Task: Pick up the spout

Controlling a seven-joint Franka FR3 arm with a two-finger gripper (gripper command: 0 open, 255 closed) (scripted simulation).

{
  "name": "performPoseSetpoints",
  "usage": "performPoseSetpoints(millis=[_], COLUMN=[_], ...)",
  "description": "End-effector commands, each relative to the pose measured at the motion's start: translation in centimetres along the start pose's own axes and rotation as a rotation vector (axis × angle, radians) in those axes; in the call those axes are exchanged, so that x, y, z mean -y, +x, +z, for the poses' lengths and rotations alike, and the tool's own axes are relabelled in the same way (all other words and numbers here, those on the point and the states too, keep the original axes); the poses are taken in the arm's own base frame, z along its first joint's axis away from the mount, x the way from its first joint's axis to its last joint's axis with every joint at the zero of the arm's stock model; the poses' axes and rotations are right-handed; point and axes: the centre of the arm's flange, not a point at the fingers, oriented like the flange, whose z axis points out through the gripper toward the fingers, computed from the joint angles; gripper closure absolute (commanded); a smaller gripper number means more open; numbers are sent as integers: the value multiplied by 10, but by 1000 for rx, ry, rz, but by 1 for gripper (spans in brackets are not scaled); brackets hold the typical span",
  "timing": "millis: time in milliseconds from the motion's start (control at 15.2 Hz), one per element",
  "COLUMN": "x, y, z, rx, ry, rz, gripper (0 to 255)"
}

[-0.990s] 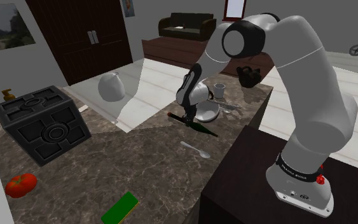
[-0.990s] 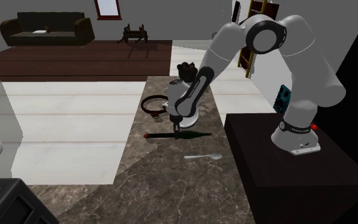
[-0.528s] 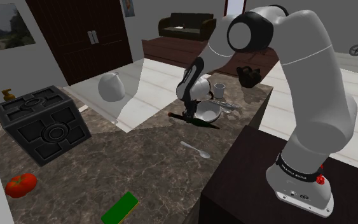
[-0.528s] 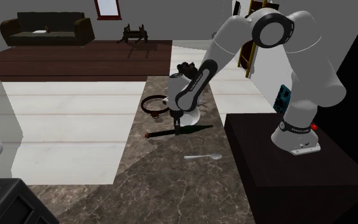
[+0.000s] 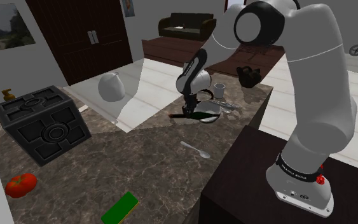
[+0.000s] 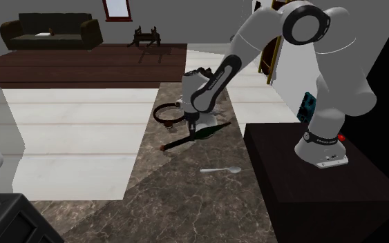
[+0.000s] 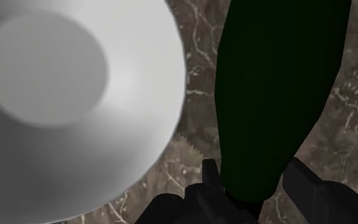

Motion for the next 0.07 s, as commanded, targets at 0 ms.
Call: performPoseSetpoints(millis=[0], x=[-1], y=[0], z=[-4], rx=[0], ry=[0], rz=[0], gripper=[255])
